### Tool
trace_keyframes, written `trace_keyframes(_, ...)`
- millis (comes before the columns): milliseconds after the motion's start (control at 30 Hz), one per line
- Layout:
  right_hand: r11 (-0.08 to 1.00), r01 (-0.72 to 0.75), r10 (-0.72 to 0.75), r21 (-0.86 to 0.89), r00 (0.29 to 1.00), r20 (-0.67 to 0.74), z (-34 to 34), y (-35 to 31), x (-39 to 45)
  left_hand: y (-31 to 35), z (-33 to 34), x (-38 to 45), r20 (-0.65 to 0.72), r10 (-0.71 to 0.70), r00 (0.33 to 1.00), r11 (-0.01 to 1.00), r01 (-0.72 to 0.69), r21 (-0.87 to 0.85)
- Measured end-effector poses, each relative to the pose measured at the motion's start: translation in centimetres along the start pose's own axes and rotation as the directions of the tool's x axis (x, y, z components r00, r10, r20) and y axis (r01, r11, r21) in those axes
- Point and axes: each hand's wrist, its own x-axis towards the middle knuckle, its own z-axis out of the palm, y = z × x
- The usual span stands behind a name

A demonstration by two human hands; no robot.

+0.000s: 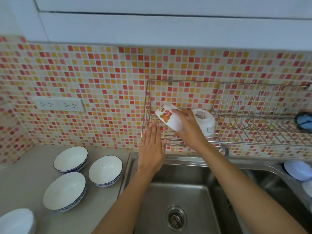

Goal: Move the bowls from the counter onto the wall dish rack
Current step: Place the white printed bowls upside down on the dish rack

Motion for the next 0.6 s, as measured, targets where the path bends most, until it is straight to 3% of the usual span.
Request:
trace_keyframes(133,0.946,0.153,-0.12,-0.285,0.985,0.127,0.4,0.3,1.7,-0.1,0.1,0.0,0.014,-0.015,1.0,1.0,0.015,0.004)
trace_keyframes(267,0.85,0.293,-0.207,-0.438,0.95,0.234,0.7,0.2,3.2,0.0,0.2,0.0,0.015,-0.016,1.0,1.0,0.016,-0.003)
trace_keyframes(433,0.855,0.267,-0.146,-0.444,0.946,0.289,1.3,0.0,4.2,-0.1,0.3,0.0,0.042,-0.024,0.999,1.0,0.023,0.01)
trace_keyframes(600,0.913,0.233,-0.132,-0.334,0.945,0.299,1.9,0.6,4.3,-0.1,0.2,0.1,0.042,-0.03,0.999,1.0,0.029,0.008)
